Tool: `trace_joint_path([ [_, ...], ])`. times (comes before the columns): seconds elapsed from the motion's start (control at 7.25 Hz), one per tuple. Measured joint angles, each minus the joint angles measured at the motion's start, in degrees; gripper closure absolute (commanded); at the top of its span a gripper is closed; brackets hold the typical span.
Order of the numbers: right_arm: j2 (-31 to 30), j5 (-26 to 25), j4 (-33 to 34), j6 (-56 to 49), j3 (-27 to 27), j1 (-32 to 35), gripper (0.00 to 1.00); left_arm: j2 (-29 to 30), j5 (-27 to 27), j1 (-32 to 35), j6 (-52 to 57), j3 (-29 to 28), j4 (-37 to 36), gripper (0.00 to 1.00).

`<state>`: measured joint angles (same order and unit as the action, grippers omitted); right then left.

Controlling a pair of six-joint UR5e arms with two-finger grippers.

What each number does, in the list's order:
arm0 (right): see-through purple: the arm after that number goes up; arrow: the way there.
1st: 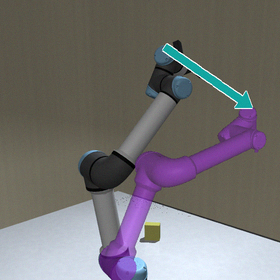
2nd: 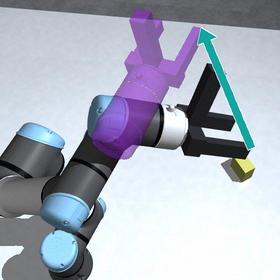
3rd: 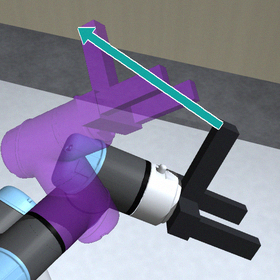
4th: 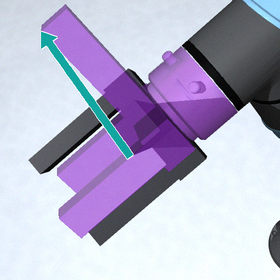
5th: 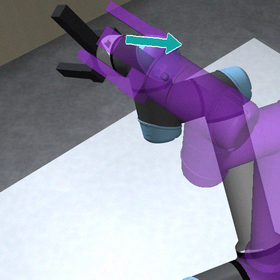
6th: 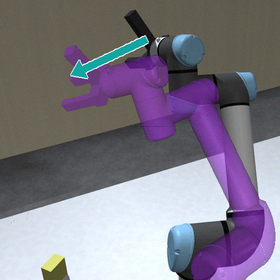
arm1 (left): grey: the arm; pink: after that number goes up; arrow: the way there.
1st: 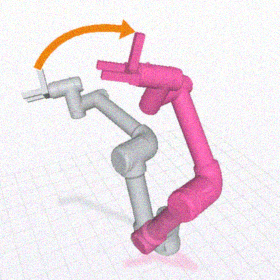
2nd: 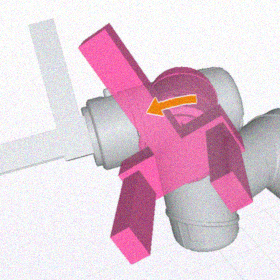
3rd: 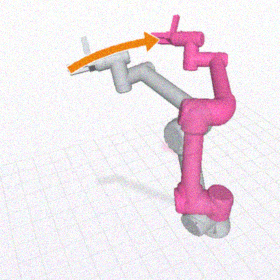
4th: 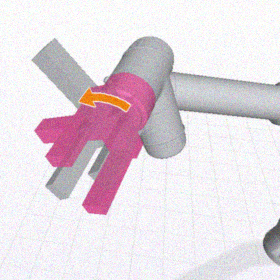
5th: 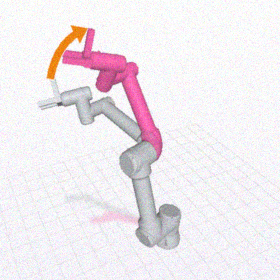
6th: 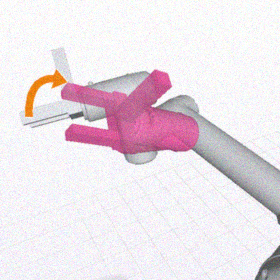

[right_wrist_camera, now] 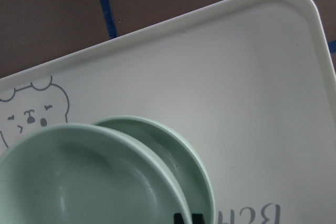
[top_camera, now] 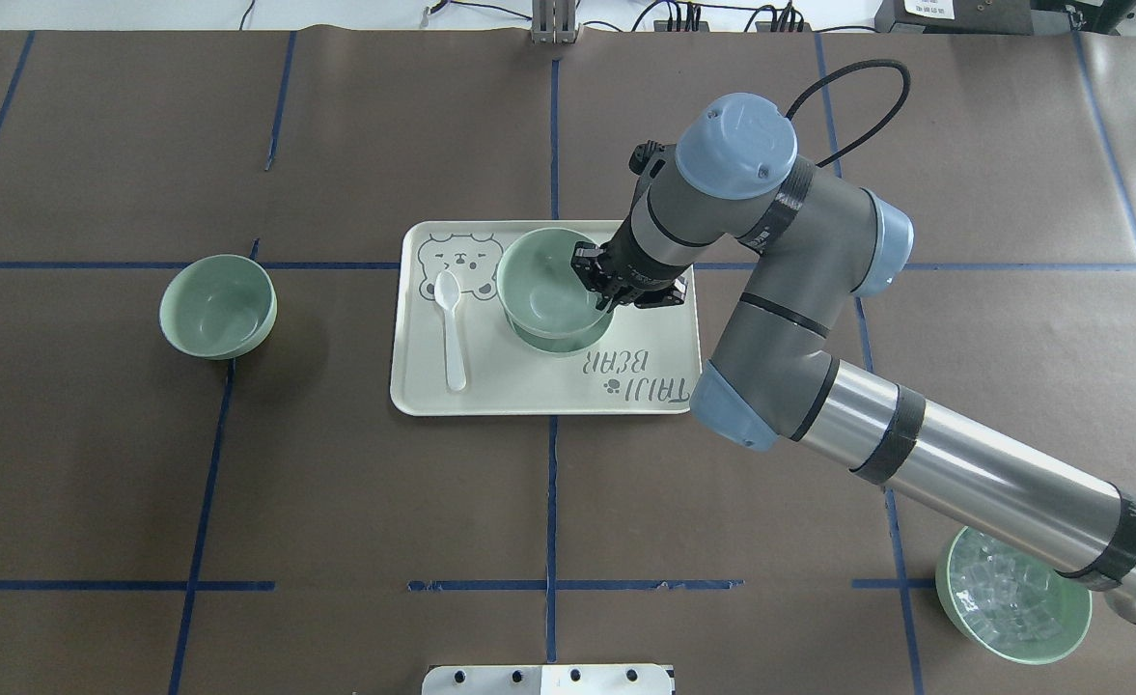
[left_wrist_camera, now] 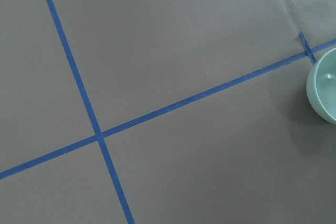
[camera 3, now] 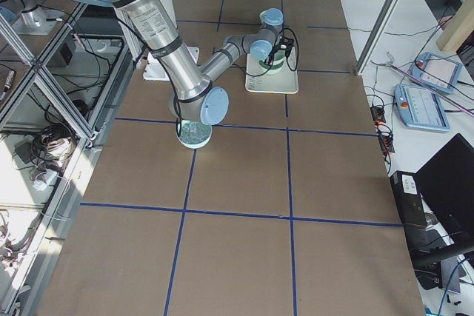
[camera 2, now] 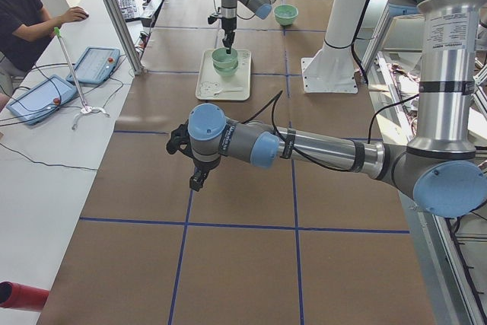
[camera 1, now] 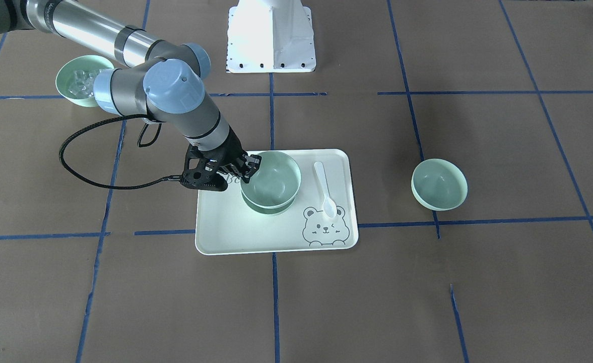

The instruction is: Stack green bowls together

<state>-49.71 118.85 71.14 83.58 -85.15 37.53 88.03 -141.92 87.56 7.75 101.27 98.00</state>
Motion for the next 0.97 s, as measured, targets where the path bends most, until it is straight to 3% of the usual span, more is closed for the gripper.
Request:
trace_joint_path([
  [0.14, 0.14, -0.06, 0.01, 0.72, 0.21, 0.00, 0.01, 0.02, 0.02, -0.02, 0.01, 0.01, 0.00, 0.00],
  [0.69, 1.28, -1.82, -0.52, 4.27, 0.66, 0.72, 0.00, 0.54, 0.21, -2.14, -3.76, 0.04, 0.29, 0.00],
  [0.97, -3.22, 3.47, -0.49, 3.10, -3.36, 5.71, 0.00, 3.13, 4.26, -10.74, -22.36, 0.21, 5.40, 0.00],
])
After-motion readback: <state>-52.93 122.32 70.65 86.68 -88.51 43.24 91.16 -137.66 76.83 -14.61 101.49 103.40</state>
